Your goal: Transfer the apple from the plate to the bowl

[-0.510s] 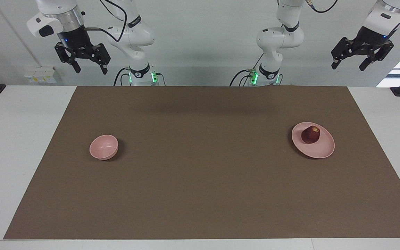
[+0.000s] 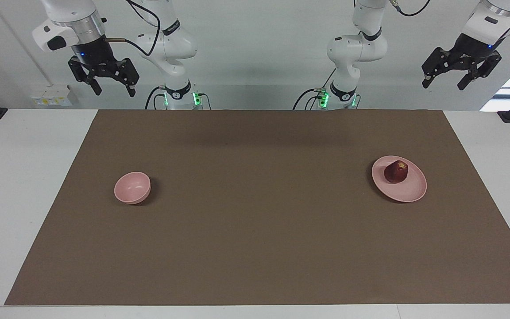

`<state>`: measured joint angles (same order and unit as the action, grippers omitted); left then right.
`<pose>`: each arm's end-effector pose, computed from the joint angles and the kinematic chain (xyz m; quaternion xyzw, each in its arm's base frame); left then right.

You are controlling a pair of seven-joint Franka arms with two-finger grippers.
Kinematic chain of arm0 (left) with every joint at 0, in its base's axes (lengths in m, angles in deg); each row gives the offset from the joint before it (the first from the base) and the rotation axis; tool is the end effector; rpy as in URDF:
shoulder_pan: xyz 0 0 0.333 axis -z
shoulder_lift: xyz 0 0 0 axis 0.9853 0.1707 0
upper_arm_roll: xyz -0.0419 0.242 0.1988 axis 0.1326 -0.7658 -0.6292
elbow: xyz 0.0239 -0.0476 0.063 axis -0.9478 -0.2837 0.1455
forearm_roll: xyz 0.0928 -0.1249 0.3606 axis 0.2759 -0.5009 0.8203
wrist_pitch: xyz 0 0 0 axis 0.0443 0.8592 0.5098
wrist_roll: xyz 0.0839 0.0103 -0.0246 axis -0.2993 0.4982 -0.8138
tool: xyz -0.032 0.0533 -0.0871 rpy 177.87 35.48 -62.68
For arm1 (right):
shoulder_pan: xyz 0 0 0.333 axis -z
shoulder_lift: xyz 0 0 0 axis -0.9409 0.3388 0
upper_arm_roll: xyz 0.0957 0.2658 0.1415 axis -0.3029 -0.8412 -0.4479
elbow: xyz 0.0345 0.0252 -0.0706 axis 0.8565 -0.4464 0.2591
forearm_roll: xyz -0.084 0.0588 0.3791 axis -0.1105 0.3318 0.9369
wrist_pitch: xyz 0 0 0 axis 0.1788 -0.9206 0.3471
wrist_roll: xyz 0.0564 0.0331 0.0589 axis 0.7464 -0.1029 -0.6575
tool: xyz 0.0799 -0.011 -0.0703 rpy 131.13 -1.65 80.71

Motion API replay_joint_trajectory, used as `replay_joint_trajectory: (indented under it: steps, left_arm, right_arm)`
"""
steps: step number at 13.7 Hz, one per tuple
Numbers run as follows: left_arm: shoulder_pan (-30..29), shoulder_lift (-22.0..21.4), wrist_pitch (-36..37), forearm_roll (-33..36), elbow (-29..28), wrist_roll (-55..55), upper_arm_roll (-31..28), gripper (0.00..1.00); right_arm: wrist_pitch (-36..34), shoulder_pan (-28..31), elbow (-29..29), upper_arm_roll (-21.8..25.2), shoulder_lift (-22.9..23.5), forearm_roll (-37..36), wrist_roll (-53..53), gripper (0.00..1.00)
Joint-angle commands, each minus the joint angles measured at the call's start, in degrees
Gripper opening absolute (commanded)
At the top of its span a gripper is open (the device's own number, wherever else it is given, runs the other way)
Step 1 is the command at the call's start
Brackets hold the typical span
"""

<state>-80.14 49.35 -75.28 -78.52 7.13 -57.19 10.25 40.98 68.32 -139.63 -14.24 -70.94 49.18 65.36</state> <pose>0.5096 0.0031 0.7162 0.9981 -0.0591 -0.0155 0.0074 0.5012 -0.0083 0.6738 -0.9988 0.0496 -0.0006 0.0033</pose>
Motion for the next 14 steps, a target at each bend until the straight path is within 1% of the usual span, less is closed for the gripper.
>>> replay_joint_trajectory:
  steps: [1, 6, 10, 14]
  left_arm:
    - [-0.21, -1.68, -0.38, 0.38, -2.00, -0.85, 0.28, 1.00]
    - [-0.65, -1.85, -0.38, 0.38, -2.18, -0.94, 0.28, 1.00]
    - [-0.82, -3.26, -1.35, 0.29, -4.55, -0.15, 0.28, 1.00]
    - [-0.47, -3.26, -1.44, -0.67, -5.16, -0.15, 0.28, 1.00]
  right_arm:
    - [-0.29, 0.39, 0.72, -0.05, 0.34, 0.50, -0.85, 1.00]
    - [-0.20, 0.39, 0.54, 0.04, 0.17, -0.02, -0.94, 1.00]
    - [-0.29, 0.30, 0.45, 0.04, 0.08, -0.02, -0.85, 1.00]
    - [-0.29, 0.39, 0.36, 0.04, -0.01, -0.02, -0.85, 1.00]
